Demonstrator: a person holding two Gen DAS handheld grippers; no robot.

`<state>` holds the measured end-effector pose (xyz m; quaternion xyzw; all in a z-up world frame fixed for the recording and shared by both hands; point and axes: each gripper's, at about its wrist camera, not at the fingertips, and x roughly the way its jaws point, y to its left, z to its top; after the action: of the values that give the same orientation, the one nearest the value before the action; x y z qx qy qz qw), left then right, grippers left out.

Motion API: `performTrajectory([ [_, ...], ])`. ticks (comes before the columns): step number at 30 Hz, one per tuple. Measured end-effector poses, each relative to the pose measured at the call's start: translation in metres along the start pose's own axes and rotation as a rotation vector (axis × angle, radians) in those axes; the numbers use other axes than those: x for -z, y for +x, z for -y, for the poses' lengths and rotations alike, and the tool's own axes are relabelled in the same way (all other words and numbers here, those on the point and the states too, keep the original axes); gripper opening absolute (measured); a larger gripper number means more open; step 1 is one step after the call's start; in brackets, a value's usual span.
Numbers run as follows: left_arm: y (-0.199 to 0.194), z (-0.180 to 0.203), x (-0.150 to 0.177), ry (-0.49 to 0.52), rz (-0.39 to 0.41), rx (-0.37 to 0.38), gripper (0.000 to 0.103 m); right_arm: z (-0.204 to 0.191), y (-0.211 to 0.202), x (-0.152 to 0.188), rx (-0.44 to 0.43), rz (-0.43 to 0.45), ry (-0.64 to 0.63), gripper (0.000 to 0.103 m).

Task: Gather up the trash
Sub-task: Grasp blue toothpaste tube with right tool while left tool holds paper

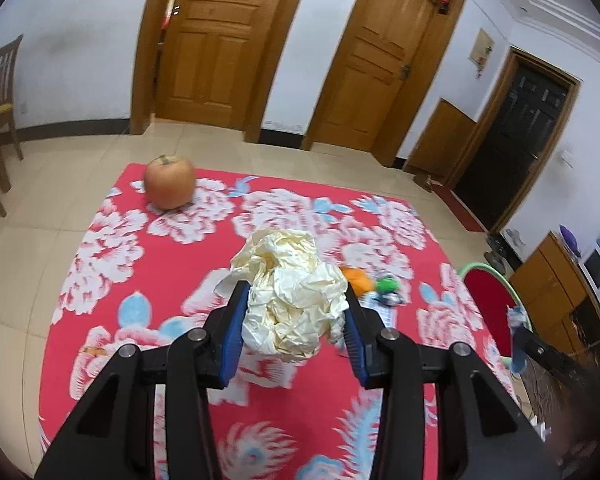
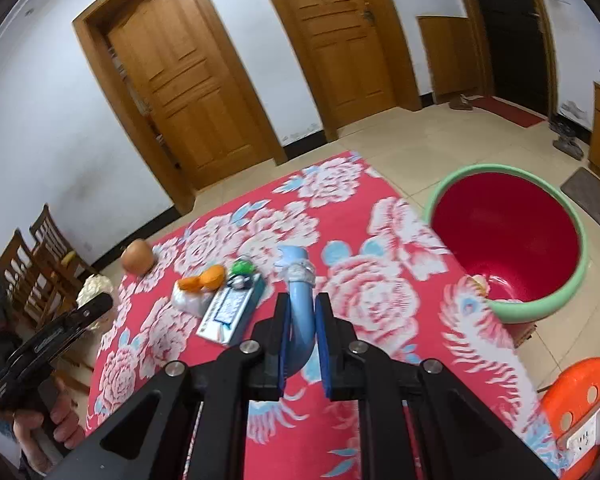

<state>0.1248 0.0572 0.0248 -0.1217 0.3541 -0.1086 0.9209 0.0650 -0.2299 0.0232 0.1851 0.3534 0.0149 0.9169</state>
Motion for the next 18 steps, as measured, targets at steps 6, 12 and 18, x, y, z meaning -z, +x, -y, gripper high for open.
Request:
performTrajectory([
  [6, 0.0, 0.038, 0.003, 0.047, -0.016, 0.039, 0.044, 0.033, -0.015, -0.005, 0.02, 0.039, 0.066, 0.014],
  [12, 0.012, 0.074, 0.008, 0.094, -0.055, 0.063, 0.044, 0.066, -0.026, -0.01, 0.043, 0.073, 0.124, 0.014],
  [18, 0.03, 0.117, 0.013, 0.164, -0.098, 0.086, 0.044, 0.1, -0.037, -0.018, 0.077, 0.12, 0.175, 0.014],
])
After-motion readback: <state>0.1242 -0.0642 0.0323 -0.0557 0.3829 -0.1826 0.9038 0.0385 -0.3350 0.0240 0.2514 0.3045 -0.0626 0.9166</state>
